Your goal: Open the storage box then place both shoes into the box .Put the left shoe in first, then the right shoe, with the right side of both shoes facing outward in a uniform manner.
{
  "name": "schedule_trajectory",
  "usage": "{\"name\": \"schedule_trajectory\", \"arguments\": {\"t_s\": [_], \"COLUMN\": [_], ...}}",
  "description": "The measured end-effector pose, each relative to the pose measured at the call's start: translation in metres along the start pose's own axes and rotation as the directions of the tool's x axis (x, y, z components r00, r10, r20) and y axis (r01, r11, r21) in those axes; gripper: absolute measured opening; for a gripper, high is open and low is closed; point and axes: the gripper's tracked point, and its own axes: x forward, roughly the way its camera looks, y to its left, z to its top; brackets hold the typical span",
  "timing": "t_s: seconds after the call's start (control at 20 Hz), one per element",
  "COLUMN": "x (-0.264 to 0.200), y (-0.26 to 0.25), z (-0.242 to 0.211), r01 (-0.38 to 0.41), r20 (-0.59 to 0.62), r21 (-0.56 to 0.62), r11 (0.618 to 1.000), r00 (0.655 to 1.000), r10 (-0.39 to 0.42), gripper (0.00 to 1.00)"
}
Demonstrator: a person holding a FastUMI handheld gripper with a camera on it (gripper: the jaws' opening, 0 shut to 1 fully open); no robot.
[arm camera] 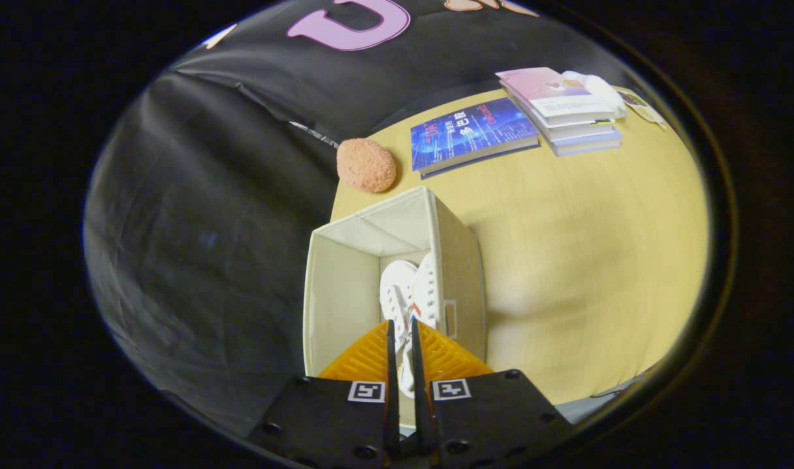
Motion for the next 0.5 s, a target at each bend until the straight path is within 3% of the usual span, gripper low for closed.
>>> {"name": "schedule_trajectory", "arguments": {"t_s": [0.5], "x": [-0.0054], "y": [0.0047], "z": [0.0069], "r01": [-0.067], "r20": [0.01], "r21": [-0.008], "r11": [0.998], "r00": [0.998], "r10": [0.067], "gripper": [0.13]}}
